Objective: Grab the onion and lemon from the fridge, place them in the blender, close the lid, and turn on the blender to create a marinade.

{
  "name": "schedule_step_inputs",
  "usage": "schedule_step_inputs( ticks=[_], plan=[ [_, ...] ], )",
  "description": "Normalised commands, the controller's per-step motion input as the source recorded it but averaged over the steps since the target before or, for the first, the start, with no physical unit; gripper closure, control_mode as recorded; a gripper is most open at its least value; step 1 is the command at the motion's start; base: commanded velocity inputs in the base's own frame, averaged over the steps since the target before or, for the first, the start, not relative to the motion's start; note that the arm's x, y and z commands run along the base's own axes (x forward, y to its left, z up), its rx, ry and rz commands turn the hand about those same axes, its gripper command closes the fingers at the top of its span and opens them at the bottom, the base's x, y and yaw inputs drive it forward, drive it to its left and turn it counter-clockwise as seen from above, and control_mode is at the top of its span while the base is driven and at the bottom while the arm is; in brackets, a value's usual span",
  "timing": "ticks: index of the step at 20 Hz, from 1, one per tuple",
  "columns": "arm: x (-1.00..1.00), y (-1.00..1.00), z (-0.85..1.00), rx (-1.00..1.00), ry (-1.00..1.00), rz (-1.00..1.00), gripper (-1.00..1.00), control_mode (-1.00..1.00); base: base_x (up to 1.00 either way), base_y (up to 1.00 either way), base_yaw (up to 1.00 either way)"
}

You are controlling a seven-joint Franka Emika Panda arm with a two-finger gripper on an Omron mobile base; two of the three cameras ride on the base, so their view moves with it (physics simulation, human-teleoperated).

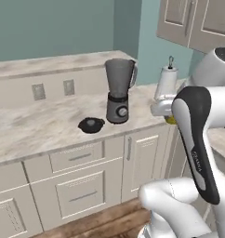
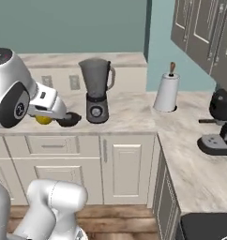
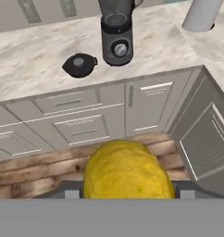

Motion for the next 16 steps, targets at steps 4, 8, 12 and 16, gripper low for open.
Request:
schedule_step_inputs(
  ticks=[4,8,12,16],
  plan=[
    [0.0,0.0,0.0,0.0,0.0,0.0,1.0,1.0,1.0,-0.06,0.35],
    [0.0,0.0,0.0,0.0,0.0,0.0,1.0,1.0,0.99,-0.09,0.35],
    [0.0,0.0,0.0,0.0,0.0,0.0,1.0,1.0,0.44,-0.47,0.34],
    [0.0,0.0,0.0,0.0,0.0,0.0,1.0,1.0,0.0,-0.34,0.2]
  ],
)
